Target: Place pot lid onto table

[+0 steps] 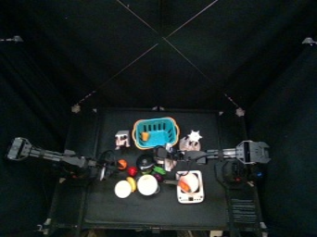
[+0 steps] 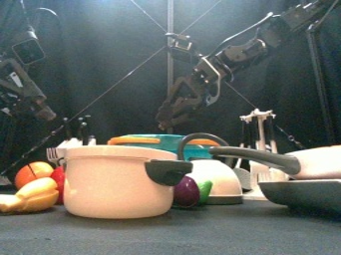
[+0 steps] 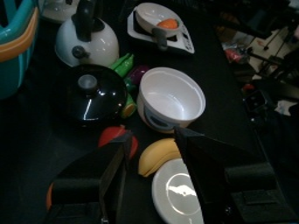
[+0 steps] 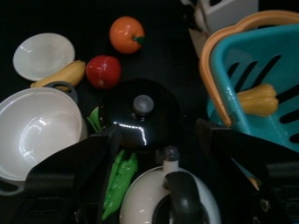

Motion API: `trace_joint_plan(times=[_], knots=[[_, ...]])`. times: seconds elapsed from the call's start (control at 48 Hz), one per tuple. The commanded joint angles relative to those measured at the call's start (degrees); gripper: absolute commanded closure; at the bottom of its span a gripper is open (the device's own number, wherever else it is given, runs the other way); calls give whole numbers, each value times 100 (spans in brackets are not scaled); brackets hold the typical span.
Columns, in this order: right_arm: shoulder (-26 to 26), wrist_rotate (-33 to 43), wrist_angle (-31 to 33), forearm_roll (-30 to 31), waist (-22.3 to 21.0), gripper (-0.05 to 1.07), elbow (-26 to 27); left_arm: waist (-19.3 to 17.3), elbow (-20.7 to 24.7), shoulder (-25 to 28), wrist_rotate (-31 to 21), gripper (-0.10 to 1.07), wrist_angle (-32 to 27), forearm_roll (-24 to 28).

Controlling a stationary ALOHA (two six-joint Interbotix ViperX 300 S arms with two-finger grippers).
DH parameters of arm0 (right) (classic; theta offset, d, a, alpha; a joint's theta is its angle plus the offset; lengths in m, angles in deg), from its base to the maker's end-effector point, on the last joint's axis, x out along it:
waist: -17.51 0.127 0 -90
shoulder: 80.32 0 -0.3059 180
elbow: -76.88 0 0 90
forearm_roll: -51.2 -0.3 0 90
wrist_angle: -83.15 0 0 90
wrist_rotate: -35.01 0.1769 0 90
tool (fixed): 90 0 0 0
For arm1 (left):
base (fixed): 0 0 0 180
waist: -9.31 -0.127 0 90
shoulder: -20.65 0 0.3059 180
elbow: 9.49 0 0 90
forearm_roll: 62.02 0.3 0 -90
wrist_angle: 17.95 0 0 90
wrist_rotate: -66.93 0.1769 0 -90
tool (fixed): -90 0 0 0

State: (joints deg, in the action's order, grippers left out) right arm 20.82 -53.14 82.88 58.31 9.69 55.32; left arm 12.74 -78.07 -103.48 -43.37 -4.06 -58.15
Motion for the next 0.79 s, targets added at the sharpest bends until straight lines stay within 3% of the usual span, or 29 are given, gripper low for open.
trace_joint_plan(times=[0.0,0.125,0.438,0.646,0.771], knots=[[-352,9,-378,158,-114,3,-114,-79,211,18,9,15,114,-149],[-527,70,-492,299,-220,3,-211,-237,220,26,-9,15,114,-343],[-589,35,-1626,448,-457,3,-439,-457,387,316,18,14,-35,-782],[-580,35,-2136,448,-606,3,-580,-448,554,571,-18,14,-738,-817],[-580,9,-2224,466,-606,3,-738,-457,817,545,9,14,-1644,-861]])
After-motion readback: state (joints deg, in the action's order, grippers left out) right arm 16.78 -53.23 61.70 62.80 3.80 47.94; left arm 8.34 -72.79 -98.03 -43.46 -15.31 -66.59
